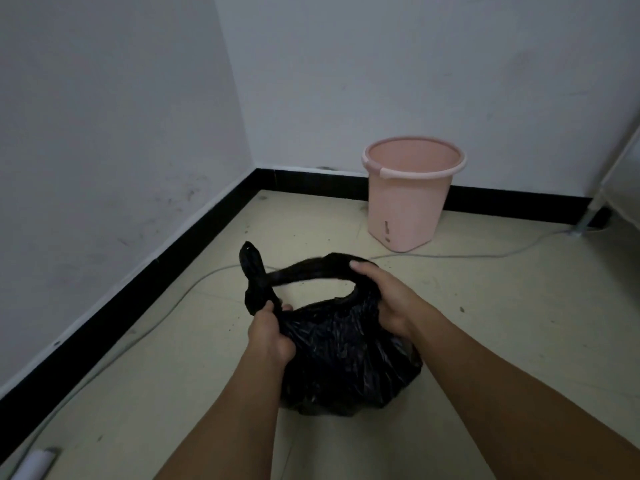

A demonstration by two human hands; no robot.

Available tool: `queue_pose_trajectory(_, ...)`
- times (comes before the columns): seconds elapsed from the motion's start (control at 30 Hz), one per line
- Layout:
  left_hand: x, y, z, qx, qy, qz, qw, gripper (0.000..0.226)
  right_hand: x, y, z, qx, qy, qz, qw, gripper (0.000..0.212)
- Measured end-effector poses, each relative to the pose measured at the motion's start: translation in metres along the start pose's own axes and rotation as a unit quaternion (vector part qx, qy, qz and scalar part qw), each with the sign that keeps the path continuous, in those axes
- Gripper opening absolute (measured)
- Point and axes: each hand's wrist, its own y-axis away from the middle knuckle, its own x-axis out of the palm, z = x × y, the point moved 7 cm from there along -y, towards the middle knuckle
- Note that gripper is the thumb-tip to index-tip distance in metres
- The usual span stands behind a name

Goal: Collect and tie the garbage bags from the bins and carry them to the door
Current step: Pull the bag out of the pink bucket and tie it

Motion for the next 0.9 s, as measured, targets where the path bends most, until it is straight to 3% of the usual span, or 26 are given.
queue_pose_trajectory(0.07, -0.001, -0.003, -0.001, -0.001, 0.010, 0.007, 1.000, 0.028, -0.004, -0.002, -0.003, -0.014, 0.111, -0.033, 0.993, 0.050)
queue_pose_trajectory(0.13, 0.000, -0.003, 0.001, -0.004, 0.009, 0.015, 1.000, 0.029, -0.014, 0.000, -0.004, -0.020, 0.158, -0.113, 0.981, 0.046)
queue_pose_trajectory(0.23, 0.005, 0.005, 0.002, 0.009, -0.003, 0.033, 0.999, 0.032, -0.034, 0.000, -0.010, 0.014, 0.097, -0.209, 0.973, 0.042)
queue_pose_trajectory(0.37, 0.015, 0.015, 0.002, 0.011, -0.047, 0.074, 0.996, 0.029, -0.046, -0.006, -0.012, 0.036, -0.122, -0.227, 0.966, 0.037)
queue_pose_trajectory(0.43, 0.020, 0.019, 0.006, 0.003, -0.087, 0.100, 0.991, 0.028, -0.049, -0.009, -0.013, 0.049, -0.181, -0.233, 0.954, 0.031)
queue_pose_trajectory(0.5, 0.023, 0.021, 0.009, 0.001, -0.149, 0.120, 0.982, 0.029, -0.048, -0.009, -0.014, 0.057, -0.160, -0.245, 0.955, 0.017)
queue_pose_trajectory(0.57, 0.025, 0.022, 0.014, -0.004, -0.233, 0.130, 0.964, 0.028, -0.052, -0.007, -0.011, 0.061, -0.054, -0.277, 0.957, 0.018)
queue_pose_trajectory(0.63, 0.025, 0.022, 0.019, 0.010, -0.319, 0.128, 0.939, 0.028, -0.059, -0.006, -0.011, 0.056, 0.061, -0.302, 0.950, 0.027)
queue_pose_trajectory(0.73, 0.027, 0.020, 0.017, 0.101, -0.460, 0.096, 0.877, 0.031, -0.056, -0.007, -0.018, 0.071, 0.146, -0.280, 0.946, 0.031)
queue_pose_trajectory(0.83, 0.027, 0.012, 0.013, 0.175, -0.557, 0.080, 0.808, 0.032, -0.040, -0.003, -0.025, 0.090, 0.151, -0.206, 0.963, 0.015)
queue_pose_trajectory(0.9, 0.025, 0.008, 0.010, 0.219, -0.640, 0.068, 0.733, 0.030, -0.028, 0.000, -0.027, 0.099, 0.109, -0.146, 0.978, 0.011)
